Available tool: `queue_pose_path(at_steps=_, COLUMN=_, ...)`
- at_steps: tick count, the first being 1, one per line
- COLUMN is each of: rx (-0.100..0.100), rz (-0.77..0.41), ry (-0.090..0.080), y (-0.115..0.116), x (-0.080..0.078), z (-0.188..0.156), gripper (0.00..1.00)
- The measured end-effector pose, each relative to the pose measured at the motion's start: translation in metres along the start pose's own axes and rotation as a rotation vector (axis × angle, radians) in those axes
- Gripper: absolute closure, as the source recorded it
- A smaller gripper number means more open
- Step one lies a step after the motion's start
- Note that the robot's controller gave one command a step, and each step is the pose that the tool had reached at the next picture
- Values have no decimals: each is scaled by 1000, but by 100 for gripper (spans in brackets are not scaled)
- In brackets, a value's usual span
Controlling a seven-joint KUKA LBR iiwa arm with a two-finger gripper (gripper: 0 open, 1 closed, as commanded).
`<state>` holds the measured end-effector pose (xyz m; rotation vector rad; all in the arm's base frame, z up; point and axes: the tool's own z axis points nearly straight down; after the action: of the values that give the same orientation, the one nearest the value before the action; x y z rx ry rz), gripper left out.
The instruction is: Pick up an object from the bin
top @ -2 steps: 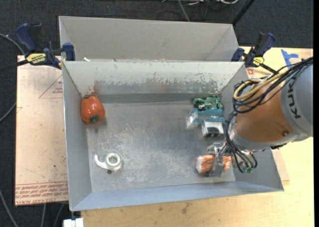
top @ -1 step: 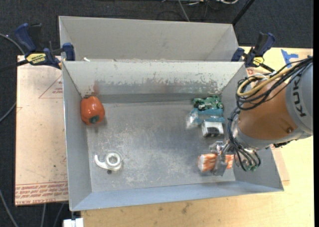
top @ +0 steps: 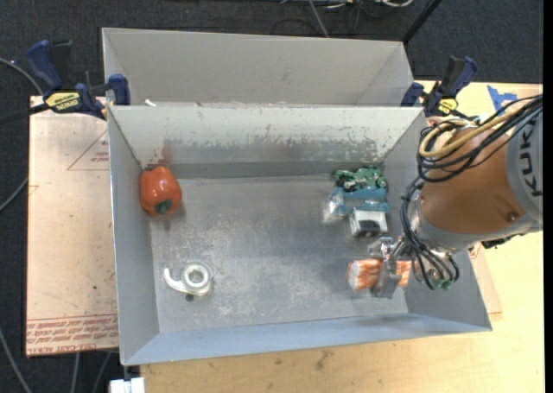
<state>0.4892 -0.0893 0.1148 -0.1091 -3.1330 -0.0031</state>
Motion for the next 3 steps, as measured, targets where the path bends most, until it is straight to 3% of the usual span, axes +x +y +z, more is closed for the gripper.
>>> queue_pose_path(at_steps=3, rx=1, rz=-1, ry=-10, y=0, x=-1, z=-32, gripper=100)
